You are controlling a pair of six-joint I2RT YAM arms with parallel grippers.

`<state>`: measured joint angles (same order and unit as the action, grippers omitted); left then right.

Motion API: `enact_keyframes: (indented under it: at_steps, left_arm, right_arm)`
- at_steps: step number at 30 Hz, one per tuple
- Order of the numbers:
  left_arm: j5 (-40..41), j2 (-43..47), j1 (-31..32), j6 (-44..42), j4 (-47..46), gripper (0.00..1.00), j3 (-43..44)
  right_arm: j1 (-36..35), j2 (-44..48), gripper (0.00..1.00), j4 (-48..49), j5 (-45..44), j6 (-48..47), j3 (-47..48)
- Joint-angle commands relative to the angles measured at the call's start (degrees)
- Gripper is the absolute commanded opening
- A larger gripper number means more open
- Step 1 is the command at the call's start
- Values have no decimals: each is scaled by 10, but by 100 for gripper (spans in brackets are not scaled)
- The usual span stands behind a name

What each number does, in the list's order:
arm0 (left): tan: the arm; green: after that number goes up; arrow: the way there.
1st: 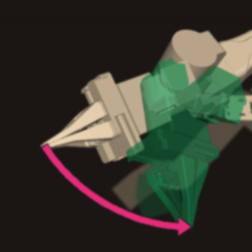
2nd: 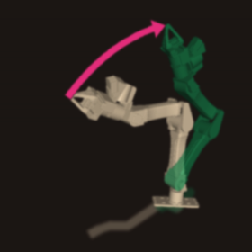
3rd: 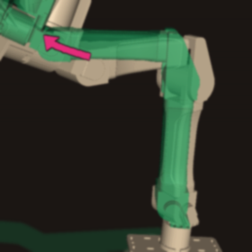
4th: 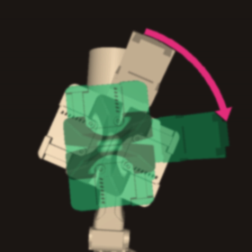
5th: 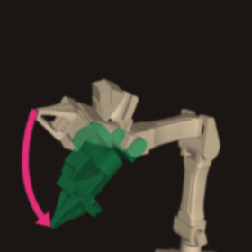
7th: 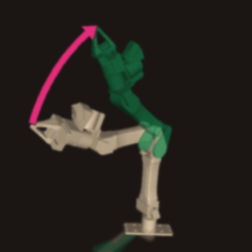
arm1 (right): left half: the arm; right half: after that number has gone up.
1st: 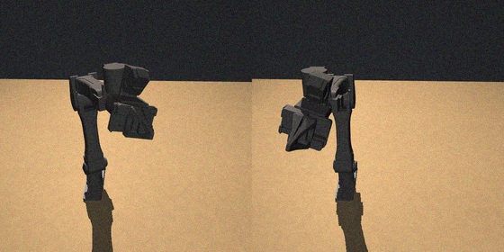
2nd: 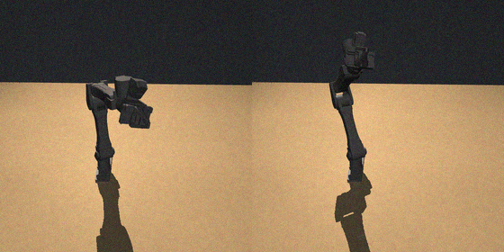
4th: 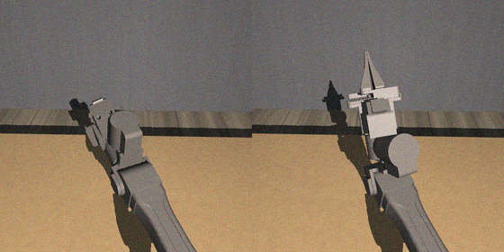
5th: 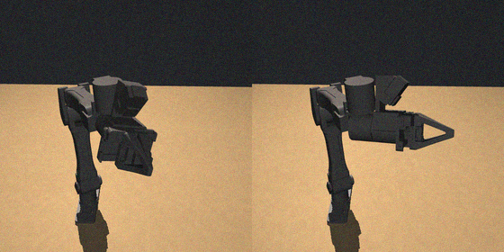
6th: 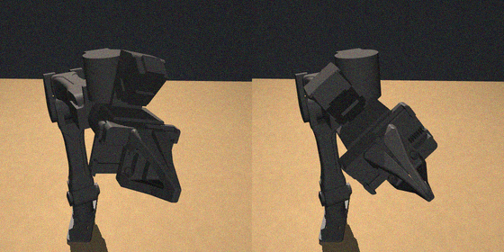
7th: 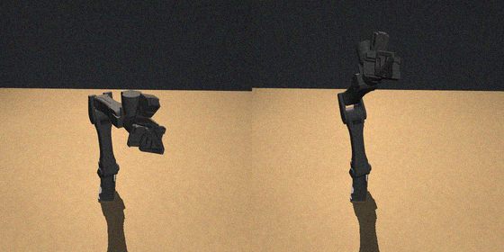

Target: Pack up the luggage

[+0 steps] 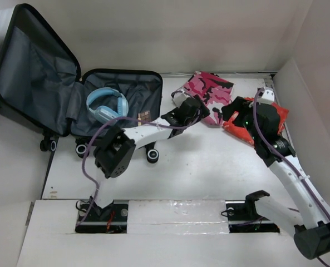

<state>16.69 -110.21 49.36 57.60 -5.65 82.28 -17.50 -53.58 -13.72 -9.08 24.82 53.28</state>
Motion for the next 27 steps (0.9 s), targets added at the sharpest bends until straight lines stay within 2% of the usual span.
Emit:
enact_keyframes:
  at_steps: [1, 11, 15, 19, 27]
  left_arm:
    - [-21, -61, -20, 125, 34, 81, 53]
    - [-17, -171, -46, 269, 57, 78, 103]
    - [-3, -209, -52, 280, 78, 74, 148]
    - [-17, -253, -52, 293, 95, 64, 191]
    - [5, -301, -59, 305, 135, 55, 269]
  right_arm:
    - [5, 47, 86, -5, 7, -12, -11]
    - [5, 88, 86, 0, 72, -17, -48]
    - [5, 107, 86, 0, 87, -17, -61]
    - [0, 118, 86, -5, 87, -17, -61]
    - [0, 143, 86, -11, 100, -17, -61]
